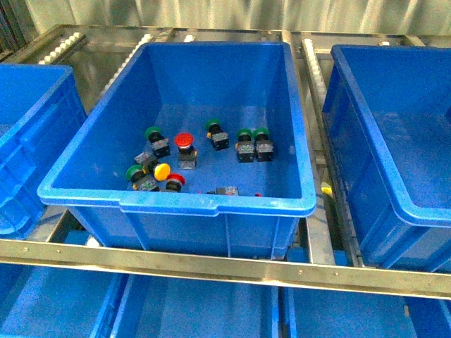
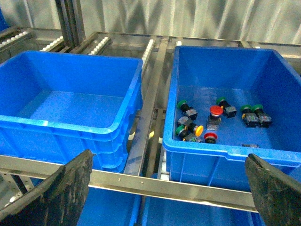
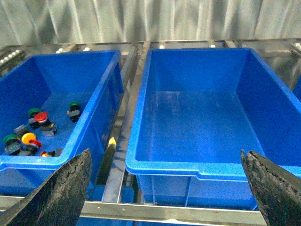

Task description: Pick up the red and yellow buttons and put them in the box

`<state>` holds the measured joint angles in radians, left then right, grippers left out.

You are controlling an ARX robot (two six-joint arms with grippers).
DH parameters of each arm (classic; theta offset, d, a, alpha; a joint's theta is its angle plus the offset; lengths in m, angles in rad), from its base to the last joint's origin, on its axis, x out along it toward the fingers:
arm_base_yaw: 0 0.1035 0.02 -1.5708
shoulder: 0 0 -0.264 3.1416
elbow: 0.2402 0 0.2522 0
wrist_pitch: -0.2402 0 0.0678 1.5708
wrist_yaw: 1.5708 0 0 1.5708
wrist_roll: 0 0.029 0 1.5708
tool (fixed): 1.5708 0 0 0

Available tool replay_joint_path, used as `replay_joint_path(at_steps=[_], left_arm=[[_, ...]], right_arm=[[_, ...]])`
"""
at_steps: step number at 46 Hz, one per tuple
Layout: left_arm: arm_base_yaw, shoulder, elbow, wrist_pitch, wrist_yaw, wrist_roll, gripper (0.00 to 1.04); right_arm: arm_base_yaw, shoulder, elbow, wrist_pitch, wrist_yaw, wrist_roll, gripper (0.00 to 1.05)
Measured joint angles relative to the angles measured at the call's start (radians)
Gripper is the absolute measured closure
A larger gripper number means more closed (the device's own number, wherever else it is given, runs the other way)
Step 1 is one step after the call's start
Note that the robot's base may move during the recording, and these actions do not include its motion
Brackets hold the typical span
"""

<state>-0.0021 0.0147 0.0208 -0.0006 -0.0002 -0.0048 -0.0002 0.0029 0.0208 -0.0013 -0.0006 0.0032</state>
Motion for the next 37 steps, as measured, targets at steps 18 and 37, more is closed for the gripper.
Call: replay_joint_path(at_steps=[18, 37], left_arm=[[0.0, 0.0, 0.0, 0.0, 0.005, 0.0, 0.08], [-0.055, 0.153, 0.1, -0.217, -0.178, -0.1, 0.08]], right_arm=[[0.0, 0.001, 0.0, 0.0, 0.008, 0.0, 0.07], [0.0, -0.001, 0.0, 0.0, 0.002, 0.0, 0.07]])
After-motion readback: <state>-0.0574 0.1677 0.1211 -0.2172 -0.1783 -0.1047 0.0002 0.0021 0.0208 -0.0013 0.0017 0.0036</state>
